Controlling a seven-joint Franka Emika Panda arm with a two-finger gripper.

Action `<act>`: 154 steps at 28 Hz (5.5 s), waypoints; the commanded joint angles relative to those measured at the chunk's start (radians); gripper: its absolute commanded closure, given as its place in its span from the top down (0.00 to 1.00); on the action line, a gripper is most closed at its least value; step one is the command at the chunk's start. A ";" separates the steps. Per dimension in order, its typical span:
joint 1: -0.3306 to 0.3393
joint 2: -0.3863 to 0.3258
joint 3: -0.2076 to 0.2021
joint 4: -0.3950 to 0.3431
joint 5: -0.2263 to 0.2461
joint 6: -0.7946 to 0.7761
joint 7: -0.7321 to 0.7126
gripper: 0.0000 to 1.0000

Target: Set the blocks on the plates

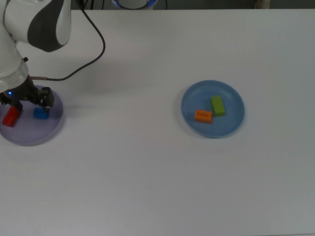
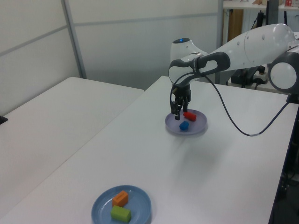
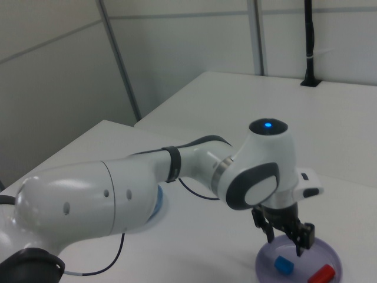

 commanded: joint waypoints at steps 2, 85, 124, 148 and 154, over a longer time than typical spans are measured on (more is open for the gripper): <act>0.094 -0.072 0.001 -0.017 -0.002 -0.073 0.110 1.00; 0.361 -0.439 -0.019 -0.012 0.035 -0.461 0.345 1.00; 0.361 -0.442 -0.017 -0.009 0.036 -0.460 0.344 1.00; 0.359 -0.437 -0.019 -0.010 0.036 -0.455 0.344 1.00; 0.359 -0.437 -0.025 -0.010 0.036 -0.454 0.348 1.00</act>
